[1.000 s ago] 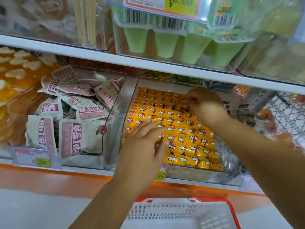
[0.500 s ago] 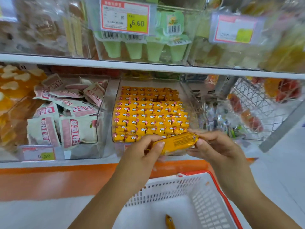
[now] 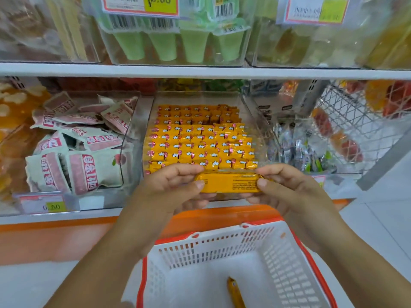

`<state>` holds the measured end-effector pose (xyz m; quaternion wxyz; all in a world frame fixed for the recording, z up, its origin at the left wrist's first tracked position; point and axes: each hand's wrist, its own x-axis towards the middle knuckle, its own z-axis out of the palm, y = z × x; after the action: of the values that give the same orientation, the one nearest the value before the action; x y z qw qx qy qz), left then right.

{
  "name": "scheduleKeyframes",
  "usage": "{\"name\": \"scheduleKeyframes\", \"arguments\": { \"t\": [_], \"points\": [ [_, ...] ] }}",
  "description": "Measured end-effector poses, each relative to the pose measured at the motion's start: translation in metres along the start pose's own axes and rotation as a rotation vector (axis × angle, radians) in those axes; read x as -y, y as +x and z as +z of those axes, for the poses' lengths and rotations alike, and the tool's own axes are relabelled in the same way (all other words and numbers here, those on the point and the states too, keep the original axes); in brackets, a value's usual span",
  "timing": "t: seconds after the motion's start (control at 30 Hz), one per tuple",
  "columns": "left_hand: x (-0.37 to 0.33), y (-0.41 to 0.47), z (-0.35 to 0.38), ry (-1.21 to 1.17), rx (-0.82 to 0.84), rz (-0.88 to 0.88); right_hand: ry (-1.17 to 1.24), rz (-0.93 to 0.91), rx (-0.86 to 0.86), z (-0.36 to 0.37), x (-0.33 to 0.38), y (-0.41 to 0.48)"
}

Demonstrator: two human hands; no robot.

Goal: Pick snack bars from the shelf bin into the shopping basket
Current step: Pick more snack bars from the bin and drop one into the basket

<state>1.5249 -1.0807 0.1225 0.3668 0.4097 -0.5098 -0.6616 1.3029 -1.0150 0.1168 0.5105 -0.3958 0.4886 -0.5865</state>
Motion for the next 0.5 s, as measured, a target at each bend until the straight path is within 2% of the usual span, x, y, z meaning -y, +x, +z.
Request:
{"name": "scheduleKeyframes", "arguments": {
  "t": [0.1, 0.27, 0.4, 0.5],
  "points": [
    [0.0002, 0.0035, -0.0005, -0.045, 0.011, 0.024, 0.06, 0.029, 0.009, -0.0041, 0.0047, 0.0033],
    [0.0032, 0.0086, 0.0019, 0.024, 0.02, 0.032, 0.07, 0.054, -0.013, -0.007, 0.0026, 0.0061],
    [0.0019, 0.0061, -0.0013, 0.012, 0.103, -0.003, 0.104, 0.099, 0.024, -0.0088, 0.0044, 0.0045],
    [0.0017, 0.0046, -0.0037, 0.042, 0.102, 0.001, 0.054, 0.074, 0.03, -0.0068, 0.0032, 0.0035]
  ]
}}
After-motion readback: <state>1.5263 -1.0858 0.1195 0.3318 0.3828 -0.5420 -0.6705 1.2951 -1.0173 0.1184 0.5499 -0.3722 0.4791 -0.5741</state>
